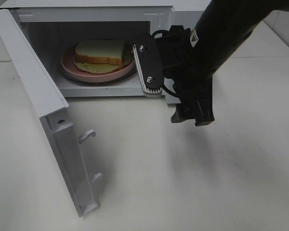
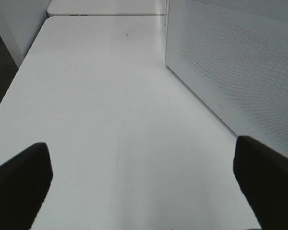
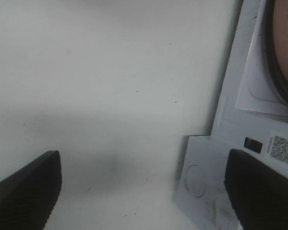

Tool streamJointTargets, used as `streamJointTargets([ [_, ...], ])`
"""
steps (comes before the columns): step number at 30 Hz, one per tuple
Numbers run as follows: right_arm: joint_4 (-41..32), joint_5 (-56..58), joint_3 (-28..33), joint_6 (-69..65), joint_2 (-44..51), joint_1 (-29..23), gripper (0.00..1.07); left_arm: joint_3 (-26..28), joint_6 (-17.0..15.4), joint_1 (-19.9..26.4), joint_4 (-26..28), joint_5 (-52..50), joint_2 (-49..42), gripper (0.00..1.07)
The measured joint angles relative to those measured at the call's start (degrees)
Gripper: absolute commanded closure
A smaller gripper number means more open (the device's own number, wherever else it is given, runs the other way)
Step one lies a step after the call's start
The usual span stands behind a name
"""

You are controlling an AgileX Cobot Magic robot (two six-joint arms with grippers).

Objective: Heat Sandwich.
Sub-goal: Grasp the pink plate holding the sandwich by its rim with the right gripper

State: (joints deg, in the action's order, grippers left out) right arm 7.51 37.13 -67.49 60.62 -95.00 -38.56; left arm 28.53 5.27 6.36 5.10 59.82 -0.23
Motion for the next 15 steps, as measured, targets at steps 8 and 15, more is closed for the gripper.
streamJointTargets([
  [8, 0.63, -3.15, -7.10, 1.38, -7.28, 0.00, 0.20, 0.00, 0.00, 0.00, 0.00, 0.00, 0.00, 0.10],
  [15, 0.69, -6.13, -10.77, 1.38, -11.23, 0.00, 0.21, 0.00, 0.00, 0.00, 0.00, 0.00, 0.00, 0.10],
])
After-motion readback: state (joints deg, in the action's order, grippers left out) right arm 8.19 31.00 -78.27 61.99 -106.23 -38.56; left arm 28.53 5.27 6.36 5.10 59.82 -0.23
